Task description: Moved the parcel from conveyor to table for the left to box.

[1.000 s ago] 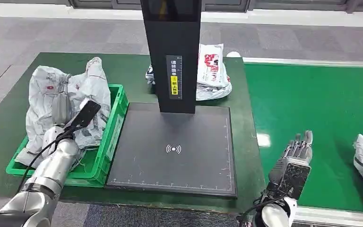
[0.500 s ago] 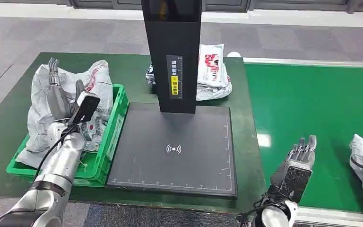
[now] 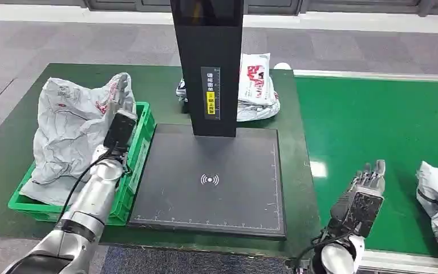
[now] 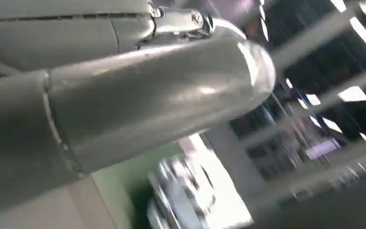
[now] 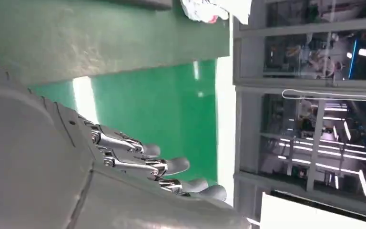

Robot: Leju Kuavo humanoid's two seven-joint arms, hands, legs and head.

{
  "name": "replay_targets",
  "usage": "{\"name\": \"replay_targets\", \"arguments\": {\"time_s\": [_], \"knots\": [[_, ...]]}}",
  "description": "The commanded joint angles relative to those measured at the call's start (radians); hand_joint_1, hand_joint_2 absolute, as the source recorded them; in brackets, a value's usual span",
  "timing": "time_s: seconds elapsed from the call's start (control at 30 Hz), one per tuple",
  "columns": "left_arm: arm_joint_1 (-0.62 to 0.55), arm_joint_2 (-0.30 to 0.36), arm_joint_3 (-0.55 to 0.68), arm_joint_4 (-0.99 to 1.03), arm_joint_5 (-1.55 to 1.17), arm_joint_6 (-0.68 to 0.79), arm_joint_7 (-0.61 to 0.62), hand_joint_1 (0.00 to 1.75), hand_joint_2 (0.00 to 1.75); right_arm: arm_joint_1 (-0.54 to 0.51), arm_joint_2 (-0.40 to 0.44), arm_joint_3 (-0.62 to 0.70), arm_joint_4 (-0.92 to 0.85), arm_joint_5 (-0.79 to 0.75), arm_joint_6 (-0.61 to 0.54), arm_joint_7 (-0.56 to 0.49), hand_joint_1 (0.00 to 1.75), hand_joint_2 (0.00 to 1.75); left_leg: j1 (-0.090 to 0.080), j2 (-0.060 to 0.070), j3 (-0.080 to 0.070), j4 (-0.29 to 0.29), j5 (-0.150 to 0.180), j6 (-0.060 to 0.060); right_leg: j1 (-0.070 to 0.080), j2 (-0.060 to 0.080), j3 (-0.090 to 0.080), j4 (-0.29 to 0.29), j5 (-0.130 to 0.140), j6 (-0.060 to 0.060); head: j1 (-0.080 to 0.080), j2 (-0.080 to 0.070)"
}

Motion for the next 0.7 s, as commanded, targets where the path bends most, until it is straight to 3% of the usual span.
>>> {"name": "replay_targets", "arguments": {"time_s": [0.03, 0.17, 0.27, 0.47, 0.5, 0.57, 0.7], "knots": [[0.070, -0.109, -0.275, 0.121, 0.108, -0.058, -0.048, 0.00, 1.75, -0.107, -0.091, -0.155, 0.304, 0.110, -0.021, 0.027, 0.00, 1.75, 0.000, -0.010, 0.004, -0.006, 0.003, 0.003, 0.000, -0.008, 0.009, -0.009, 0.002, 0.002, 0.000, 0.000], [0.092, -0.134, -0.311, 0.175, 0.173, -0.026, -0.068, 0.00, 1.75, -0.196, -0.106, -0.191, 0.471, 0.280, -0.073, 0.126, 0.00, 1.75, -0.003, -0.001, 0.003, -0.003, -0.001, 0.004, -0.003, -0.001, 0.005, -0.004, 0.001, 0.001, 0.000, 0.000], [0.105, -0.141, -0.311, 0.220, 0.165, 0.034, -0.057, 0.00, 1.75, -0.251, -0.146, -0.244, 0.616, 0.472, -0.095, 0.292, 0.00, 1.75, -0.002, -0.002, 0.003, -0.003, -0.001, 0.004, -0.002, -0.002, 0.005, -0.004, 0.001, 0.001, 0.000, 0.000], [0.103, -0.135, -0.310, 0.240, 0.172, 0.032, -0.072, 0.00, 1.75, -0.253, -0.148, -0.283, 0.641, 0.490, -0.093, 0.272, 0.00, 1.75, -0.002, -0.003, 0.002, -0.003, 0.000, 0.004, -0.002, -0.001, 0.004, -0.004, 0.001, 0.001, 0.000, 0.000], [0.113, -0.135, -0.301, 0.237, 0.178, 0.033, -0.062, 0.00, 1.75, -0.254, -0.156, -0.305, 0.649, 0.615, -0.097, 0.384, 0.00, 1.75, -0.003, -0.002, 0.001, -0.001, -0.001, 0.004, -0.002, -0.001, 0.003, -0.003, 0.000, 0.001, 0.000, 0.000], [0.133, -0.124, -0.293, 0.254, 0.172, 0.055, -0.069, 0.00, 1.75, -0.264, -0.200, -0.324, 0.704, 0.704, -0.088, 0.483, 0.00, 1.75, -0.003, -0.002, 0.002, -0.002, -0.001, 0.004, -0.002, 0.000, 0.003, -0.003, 0.000, 0.001, 0.000, 0.000], [0.156, -0.114, -0.277, 0.270, 0.188, 0.045, -0.098, 0.00, 1.75, -0.277, -0.242, -0.357, 0.764, 0.761, -0.058, 0.514, 0.00, 1.75, -0.003, -0.003, 0.002, -0.002, -0.001, 0.004, -0.003, -0.002, 0.004, -0.003, 0.000, 0.002, 0.000, 0.000]]}}
